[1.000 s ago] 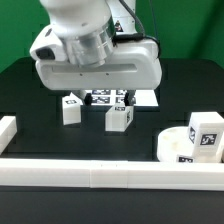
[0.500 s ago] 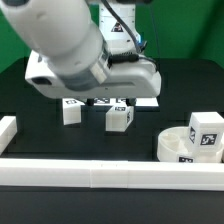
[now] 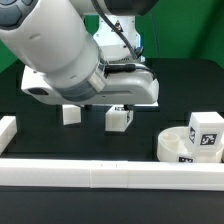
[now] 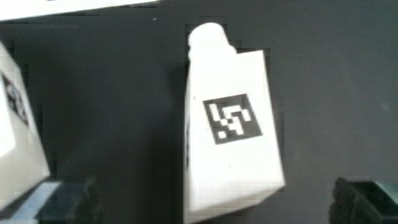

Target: Assemble stool

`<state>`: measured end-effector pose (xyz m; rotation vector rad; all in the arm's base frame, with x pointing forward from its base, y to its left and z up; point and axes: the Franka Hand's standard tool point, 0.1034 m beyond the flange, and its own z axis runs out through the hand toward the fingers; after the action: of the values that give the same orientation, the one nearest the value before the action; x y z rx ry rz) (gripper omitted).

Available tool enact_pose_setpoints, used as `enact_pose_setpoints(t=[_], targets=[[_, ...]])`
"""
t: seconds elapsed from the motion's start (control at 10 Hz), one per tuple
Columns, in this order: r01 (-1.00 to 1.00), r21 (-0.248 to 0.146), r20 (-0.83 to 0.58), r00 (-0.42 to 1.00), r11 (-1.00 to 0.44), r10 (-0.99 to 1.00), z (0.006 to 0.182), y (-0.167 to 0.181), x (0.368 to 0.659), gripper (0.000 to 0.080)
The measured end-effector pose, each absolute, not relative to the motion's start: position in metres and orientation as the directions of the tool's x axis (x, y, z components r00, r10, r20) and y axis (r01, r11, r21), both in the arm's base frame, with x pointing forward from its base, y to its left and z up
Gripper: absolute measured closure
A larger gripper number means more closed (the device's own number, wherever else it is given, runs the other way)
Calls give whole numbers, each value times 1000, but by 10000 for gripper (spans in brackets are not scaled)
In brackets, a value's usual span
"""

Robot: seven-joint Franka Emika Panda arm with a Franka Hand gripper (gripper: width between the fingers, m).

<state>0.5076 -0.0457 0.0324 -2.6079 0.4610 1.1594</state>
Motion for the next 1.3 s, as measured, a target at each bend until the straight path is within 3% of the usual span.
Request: enact_pose_setpoints(t=[0.1, 0.9, 1.3], targets=[[-392, -85, -761, 619, -916, -194, 26, -48, 510, 150], [-376, -92, -781, 602, -922, -168, 21, -37, 509, 150], [-373, -88, -784, 598, -924, -167, 9, -30, 503, 150]])
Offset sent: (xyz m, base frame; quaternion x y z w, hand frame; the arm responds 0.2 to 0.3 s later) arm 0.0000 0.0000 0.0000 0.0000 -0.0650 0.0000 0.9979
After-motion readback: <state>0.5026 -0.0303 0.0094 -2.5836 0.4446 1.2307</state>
